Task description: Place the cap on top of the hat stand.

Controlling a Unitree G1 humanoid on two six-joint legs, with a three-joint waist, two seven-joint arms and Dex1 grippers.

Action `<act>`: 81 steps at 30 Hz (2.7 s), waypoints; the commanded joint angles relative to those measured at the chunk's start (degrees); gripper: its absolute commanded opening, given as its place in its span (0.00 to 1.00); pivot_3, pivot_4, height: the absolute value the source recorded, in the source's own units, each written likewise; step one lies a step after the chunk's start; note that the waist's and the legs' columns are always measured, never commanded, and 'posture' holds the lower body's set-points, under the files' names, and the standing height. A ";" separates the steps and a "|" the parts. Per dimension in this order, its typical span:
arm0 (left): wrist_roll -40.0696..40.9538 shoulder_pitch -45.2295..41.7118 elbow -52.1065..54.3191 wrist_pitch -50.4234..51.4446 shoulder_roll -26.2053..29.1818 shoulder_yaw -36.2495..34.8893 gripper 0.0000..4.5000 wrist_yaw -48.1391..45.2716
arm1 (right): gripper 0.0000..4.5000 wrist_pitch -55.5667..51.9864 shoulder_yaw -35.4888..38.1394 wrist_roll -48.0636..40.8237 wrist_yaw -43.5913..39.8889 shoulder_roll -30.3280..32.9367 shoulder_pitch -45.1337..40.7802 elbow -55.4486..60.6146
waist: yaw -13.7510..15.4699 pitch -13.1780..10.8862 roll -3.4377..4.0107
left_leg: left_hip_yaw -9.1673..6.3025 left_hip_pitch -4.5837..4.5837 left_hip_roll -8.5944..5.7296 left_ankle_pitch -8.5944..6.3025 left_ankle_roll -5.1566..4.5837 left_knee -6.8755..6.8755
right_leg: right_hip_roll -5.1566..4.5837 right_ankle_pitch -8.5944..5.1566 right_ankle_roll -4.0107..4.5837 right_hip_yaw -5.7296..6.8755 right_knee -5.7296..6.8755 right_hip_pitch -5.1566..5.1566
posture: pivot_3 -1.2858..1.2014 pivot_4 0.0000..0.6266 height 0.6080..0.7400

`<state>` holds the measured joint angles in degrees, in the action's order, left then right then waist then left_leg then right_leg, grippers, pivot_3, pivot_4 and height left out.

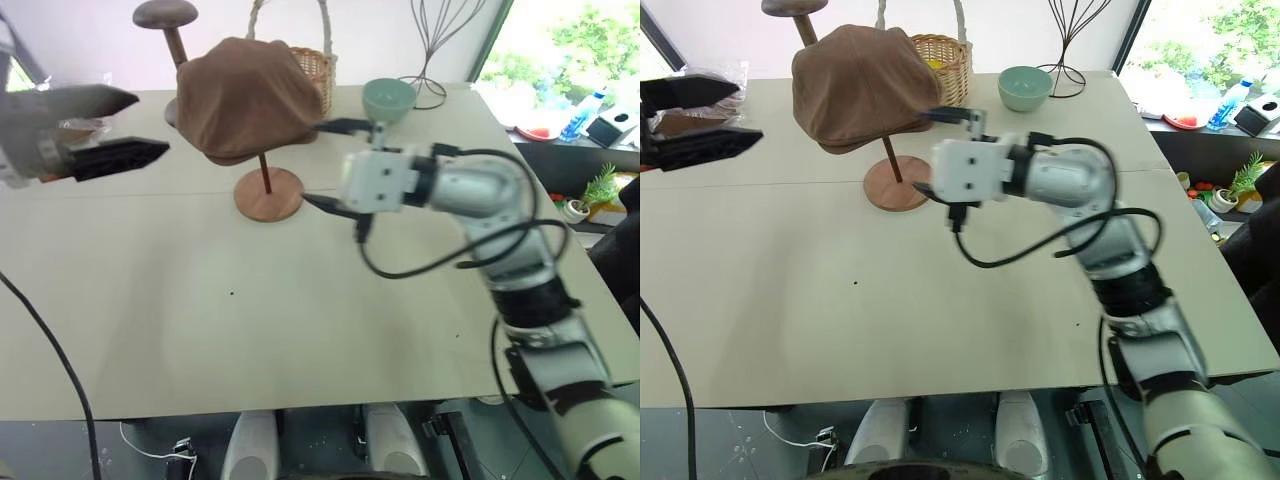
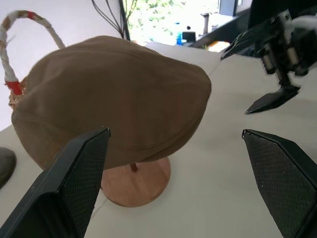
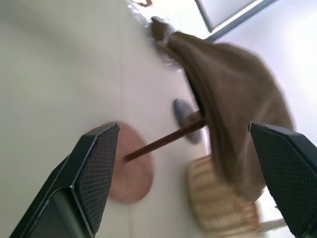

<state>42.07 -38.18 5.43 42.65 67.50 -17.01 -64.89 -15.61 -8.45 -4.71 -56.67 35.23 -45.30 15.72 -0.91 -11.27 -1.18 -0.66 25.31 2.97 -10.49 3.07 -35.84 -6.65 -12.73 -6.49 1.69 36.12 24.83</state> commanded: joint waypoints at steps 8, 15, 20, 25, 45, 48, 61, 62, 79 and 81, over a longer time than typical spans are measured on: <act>-18.42 -3.57 7.21 -23.19 -4.67 11.72 1.00 1.32 | 0.98 -64.88 28.43 -53.21 -6.05 17.37 -16.40 -0.28 | 0.15 -0.05 0.09 | 0.04 0.00 0.03 -0.02 -0.01 -0.07 | -0.04 -0.05 0.24 -0.01 -0.06 0.00 | 0.52 0.24 0.91; -31.47 -2.40 11.45 -29.55 -9.49 17.56 1.00 9.30 | 0.98 -70.83 30.29 -56.30 2.81 19.01 -21.88 -6.33 | 0.19 -0.05 0.09 | 0.12 0.04 0.03 -0.03 -0.02 -0.09 | -0.06 -0.05 0.26 -0.05 -0.11 0.03 | 0.52 0.24 0.91; -44.88 -2.42 10.42 -32.95 -14.46 21.76 1.00 19.97 | 0.98 -70.24 29.73 -56.47 6.41 19.21 -22.58 -7.81 | 0.31 -0.04 0.10 | 0.12 0.06 0.01 -0.03 -0.03 -0.08 | -0.06 -0.05 0.23 -0.06 -0.08 0.05 | 0.52 0.24 0.91; -55.00 -1.38 7.88 -39.47 -17.15 26.14 1.00 25.04 | 0.98 -69.36 29.43 -57.14 8.44 18.84 -22.18 -7.75 | 0.32 -0.04 0.10 | 0.12 0.09 0.00 -0.03 -0.04 -0.14 | -0.06 -0.03 0.21 -0.07 -0.07 0.05 | 0.52 0.24 0.91; -57.96 -2.03 2.17 -49.24 -19.61 20.22 0.01 30.48 | 1.00 -63.83 26.49 -56.13 9.60 19.74 -16.73 -5.80 | 0.22 -0.04 0.10 | 0.12 0.09 0.01 -0.03 -0.04 -0.17 | -0.06 -0.03 0.20 -0.07 -0.04 0.05 | 0.52 0.24 0.91; -56.33 -3.63 -0.60 -52.94 -19.90 17.83 0.01 32.08 | 1.00 -62.79 25.88 -55.95 9.35 20.11 -15.99 -5.86 | 0.23 -0.04 0.10 | 0.12 0.09 0.01 -0.03 -0.04 -0.16 | -0.06 -0.03 0.20 -0.07 -0.04 0.06 | 0.52 0.24 0.91; -42.96 -7.64 -5.68 -67.46 -23.49 14.46 0.01 29.52 | 1.00 -60.60 24.87 -55.63 9.25 20.94 -14.59 -6.58 | 0.34 -0.04 0.10 | 0.12 0.09 0.01 -0.03 -0.04 -0.19 | -0.06 0.09 0.00 -0.06 -0.04 0.04 | 0.52 0.24 0.91; -41.75 -7.93 -6.49 -67.96 -23.55 13.97 0.01 29.26 | 1.00 -60.46 24.85 -55.56 9.18 21.09 -14.13 -6.41 | 0.34 -0.04 0.10 | 0.12 0.09 0.01 -0.03 -0.04 -0.19 | -0.06 0.09 0.00 -0.06 -0.04 0.04 | 0.52 0.24 0.91; -26.94 -12.37 -34.46 -100.55 -16.83 10.74 0.01 10.31 | 1.00 -61.16 24.31 -56.42 5.51 25.45 -18.17 -8.61 | 0.36 -0.04 0.10 | 0.13 0.10 0.01 -0.03 -0.04 -0.19 | -0.06 0.07 0.03 -0.06 -0.05 0.05 | 0.52 0.24 0.91; -25.22 -10.95 -34.24 -103.76 -16.96 11.37 0.01 8.52 | 1.00 -61.00 23.59 -55.96 4.99 26.06 -17.65 -8.64 | 0.37 -0.03 0.10 | 0.13 0.10 0.02 -0.03 -0.04 -0.20 | -0.07 -0.01 0.18 -0.06 -0.06 0.04 | 0.52 0.24 0.91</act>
<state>13.82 -49.38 -29.66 -57.50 49.61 -5.15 -55.11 -77.10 14.34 -60.42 -50.98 59.85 -62.16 6.97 -0.55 -11.30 -1.09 -0.53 25.42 2.99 -10.52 3.03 -36.06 -6.73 -12.75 -6.30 1.62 36.06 24.86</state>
